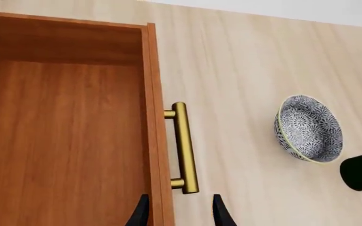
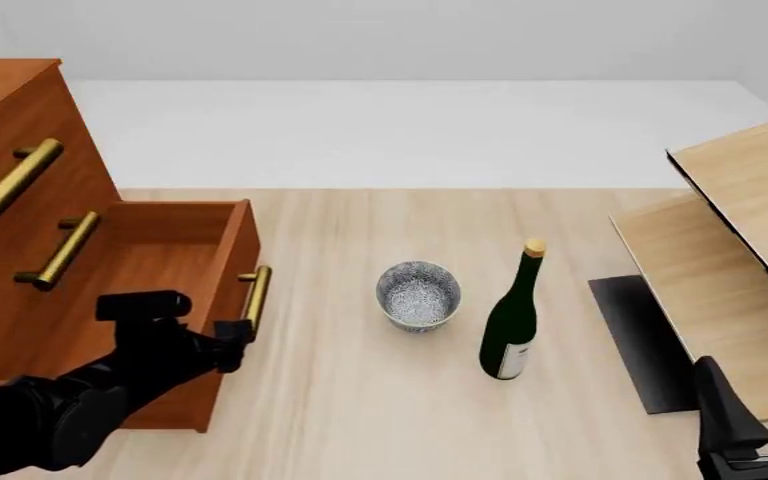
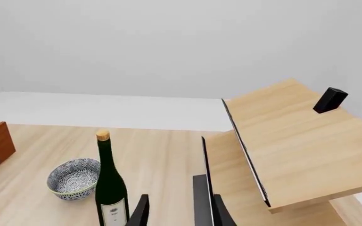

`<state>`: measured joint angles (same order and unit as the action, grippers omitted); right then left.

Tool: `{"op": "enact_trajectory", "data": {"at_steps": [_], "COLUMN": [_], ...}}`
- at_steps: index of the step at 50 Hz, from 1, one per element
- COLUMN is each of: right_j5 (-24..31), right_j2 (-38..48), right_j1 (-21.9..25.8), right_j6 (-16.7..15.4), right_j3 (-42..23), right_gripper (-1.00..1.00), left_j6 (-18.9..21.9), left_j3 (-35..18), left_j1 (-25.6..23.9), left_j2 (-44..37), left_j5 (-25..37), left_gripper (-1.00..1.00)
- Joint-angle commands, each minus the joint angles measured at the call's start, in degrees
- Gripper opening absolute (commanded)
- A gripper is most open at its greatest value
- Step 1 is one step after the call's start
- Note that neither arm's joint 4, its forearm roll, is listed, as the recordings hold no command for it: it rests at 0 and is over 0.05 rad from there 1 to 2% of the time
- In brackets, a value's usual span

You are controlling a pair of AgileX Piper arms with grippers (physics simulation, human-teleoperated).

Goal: Put the wine bottle in the bottom drawer of the cabinet.

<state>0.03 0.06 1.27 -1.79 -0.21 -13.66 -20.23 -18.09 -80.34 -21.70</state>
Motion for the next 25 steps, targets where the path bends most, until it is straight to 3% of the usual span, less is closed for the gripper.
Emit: {"op": "enact_trajectory", "data": {"at_steps": [1, 25], "right_j5": [-0.03, -0.08], "right_j2": [-0.02, -0.02], "right_j1": [0.00, 0.09], "right_j6": [-0.10, -0.20], "right_j3": [0.00, -0.01], "right_gripper": [1.00, 1.00], "left_j6": [-1.54, -1.75], "left_j3": [-1.84, -3.78], "left_j1": [-1.11, -4.75], "left_j2": [-4.18, -5.13], "left_j5": [-0.96, -0.52], "left_gripper": [1.00, 1.00]}}
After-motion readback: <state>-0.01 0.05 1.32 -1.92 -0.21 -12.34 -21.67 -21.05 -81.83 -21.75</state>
